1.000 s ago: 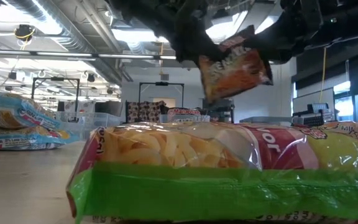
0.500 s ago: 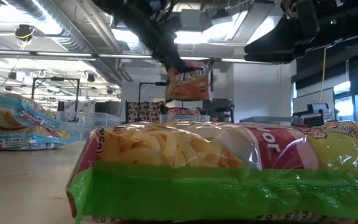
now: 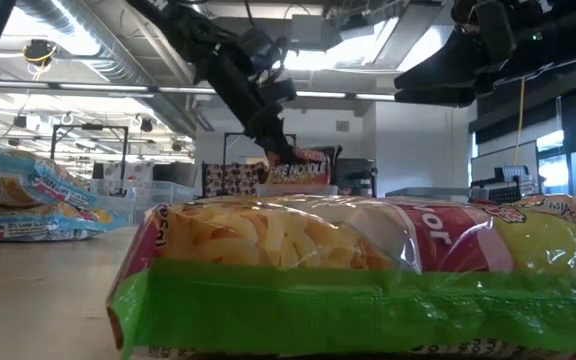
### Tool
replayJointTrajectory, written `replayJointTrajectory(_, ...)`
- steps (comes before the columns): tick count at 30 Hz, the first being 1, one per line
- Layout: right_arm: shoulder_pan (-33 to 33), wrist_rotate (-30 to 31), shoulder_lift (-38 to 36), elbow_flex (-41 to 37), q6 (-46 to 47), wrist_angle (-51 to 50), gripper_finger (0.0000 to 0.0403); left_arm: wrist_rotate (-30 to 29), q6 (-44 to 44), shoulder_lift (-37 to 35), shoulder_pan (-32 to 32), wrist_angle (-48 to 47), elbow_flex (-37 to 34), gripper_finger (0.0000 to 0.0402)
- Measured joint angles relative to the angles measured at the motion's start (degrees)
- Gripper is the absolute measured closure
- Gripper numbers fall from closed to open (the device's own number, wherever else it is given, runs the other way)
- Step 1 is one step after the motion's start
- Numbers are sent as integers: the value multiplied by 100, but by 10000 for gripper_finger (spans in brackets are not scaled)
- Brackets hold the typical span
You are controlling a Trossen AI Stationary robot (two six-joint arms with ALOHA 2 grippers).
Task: Sort Maruchan noodles
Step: Put the black noodle pack into the right transparent bin
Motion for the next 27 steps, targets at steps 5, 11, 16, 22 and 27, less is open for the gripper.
replayJointTrajectory(5, 0, 0, 0, -2, 4, 0, 119, -139, -98, 124, -70, 69, 0, 274)
replayJointTrajectory(11, 0, 0, 0, -4, 48, 2, 119, -411, -431, 94, -24, 81, 2, 227)
replayJointTrajectory(16, 0, 0, 2, -4, 48, 2, 119, -1340, -1132, 94, -16, 250, 2, 199)
replayJointTrajectory(22, 0, 0, 2, -4, 48, 2, 119, -711, -1721, 109, 119, 216, 2, 197)
replayJointTrajectory(27, 0, 0, 2, -4, 26, 2, 119, -406, -1807, 109, 69, 102, 2, 196)
